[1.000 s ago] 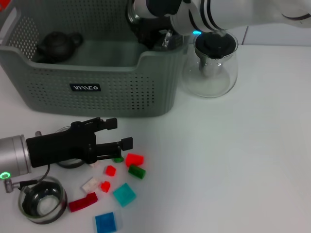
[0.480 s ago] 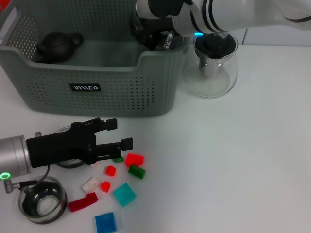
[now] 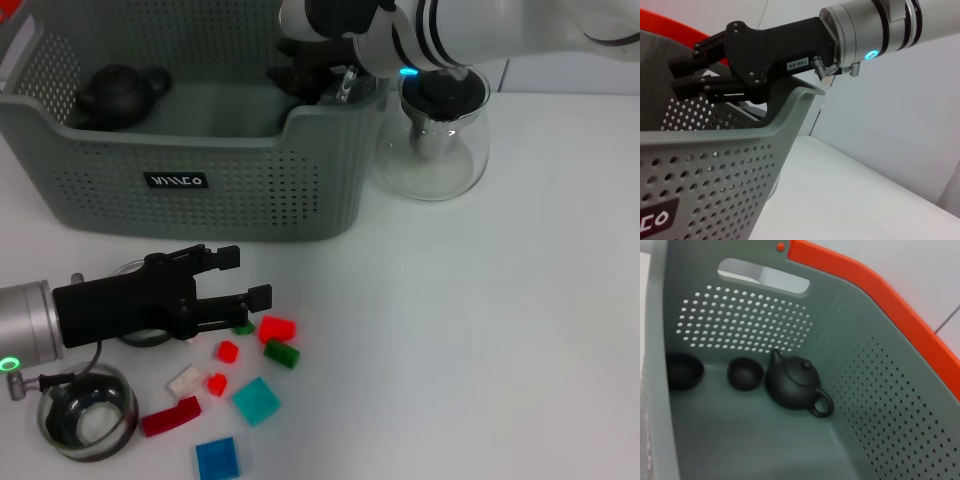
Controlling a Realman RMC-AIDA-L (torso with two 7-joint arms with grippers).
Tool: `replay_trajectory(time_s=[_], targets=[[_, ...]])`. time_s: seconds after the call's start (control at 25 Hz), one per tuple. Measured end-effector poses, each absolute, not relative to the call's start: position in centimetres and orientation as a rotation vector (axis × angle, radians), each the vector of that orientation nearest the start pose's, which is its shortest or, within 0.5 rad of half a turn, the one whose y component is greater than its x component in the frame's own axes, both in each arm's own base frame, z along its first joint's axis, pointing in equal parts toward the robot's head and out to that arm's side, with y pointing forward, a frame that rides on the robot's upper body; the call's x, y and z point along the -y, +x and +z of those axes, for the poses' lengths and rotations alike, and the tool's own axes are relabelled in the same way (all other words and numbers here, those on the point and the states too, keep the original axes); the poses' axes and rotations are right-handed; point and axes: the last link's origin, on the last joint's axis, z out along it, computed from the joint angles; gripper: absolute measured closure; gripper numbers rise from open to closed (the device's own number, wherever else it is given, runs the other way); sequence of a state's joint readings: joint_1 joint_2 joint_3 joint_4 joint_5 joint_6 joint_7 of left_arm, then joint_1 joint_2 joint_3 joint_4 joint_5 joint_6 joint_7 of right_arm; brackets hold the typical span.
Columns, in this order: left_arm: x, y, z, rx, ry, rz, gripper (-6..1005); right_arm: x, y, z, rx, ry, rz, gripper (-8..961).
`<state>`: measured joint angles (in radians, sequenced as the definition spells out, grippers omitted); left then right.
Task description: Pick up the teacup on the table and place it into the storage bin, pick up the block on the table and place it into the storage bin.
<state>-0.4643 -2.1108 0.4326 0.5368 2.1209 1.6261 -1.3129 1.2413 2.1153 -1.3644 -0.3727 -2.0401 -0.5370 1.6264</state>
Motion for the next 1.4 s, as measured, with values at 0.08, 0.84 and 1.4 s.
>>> replay_trajectory(time_s=[0.08, 0.84, 1.4], targets=[[-29.0, -29.5, -1.4, 0.849, -2.605, -0.855, 145, -47.8, 5.4, -9.8, 0.093, -2.545, -0.013, 642], [-28.7, -29.4, -0.9, 0.845, -2.612, -0.889, 145, -41.4, 1.8, -2.2, 0.204, -2.546, 0.608, 156], [-28.6, -29.4, 0.0, 0.823, -2.622, -0.901, 146, -34.3, 10.4, 6.1, 0.166, -2.708, 1.226, 149]])
